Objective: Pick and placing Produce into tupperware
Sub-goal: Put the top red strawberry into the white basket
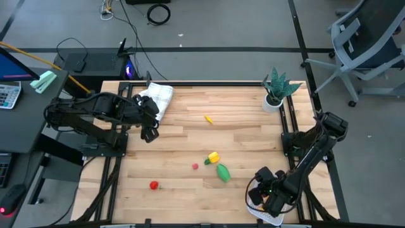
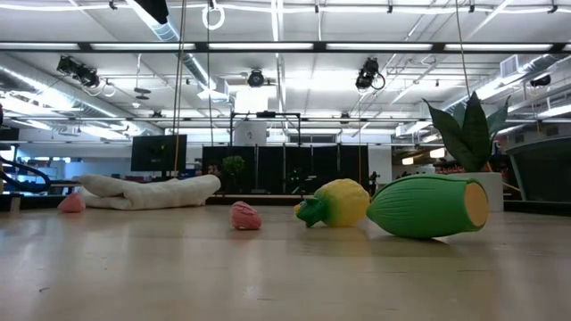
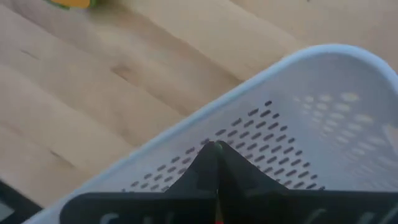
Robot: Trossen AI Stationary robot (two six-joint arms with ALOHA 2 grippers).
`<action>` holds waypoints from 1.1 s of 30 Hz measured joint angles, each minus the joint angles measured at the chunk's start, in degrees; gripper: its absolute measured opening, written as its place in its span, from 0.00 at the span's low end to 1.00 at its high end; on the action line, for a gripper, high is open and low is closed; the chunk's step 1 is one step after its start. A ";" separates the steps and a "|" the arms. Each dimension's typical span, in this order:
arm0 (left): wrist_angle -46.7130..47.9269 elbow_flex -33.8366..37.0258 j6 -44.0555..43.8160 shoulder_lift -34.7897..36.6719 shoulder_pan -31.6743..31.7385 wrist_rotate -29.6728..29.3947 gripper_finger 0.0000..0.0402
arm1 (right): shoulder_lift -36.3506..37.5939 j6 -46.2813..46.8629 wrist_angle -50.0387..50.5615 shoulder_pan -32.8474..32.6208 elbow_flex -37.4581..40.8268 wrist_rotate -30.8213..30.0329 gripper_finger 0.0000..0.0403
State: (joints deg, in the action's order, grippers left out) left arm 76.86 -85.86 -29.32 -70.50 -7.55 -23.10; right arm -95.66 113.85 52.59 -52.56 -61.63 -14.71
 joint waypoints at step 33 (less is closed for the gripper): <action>-0.02 0.00 0.00 0.00 0.00 -0.01 0.36 | 0.17 -2.63 -4.47 4.55 3.15 7.16 0.24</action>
State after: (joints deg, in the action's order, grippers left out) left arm 76.84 -85.86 -29.32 -70.50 -7.55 -23.11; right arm -95.49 111.22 48.12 -48.01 -58.48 -7.55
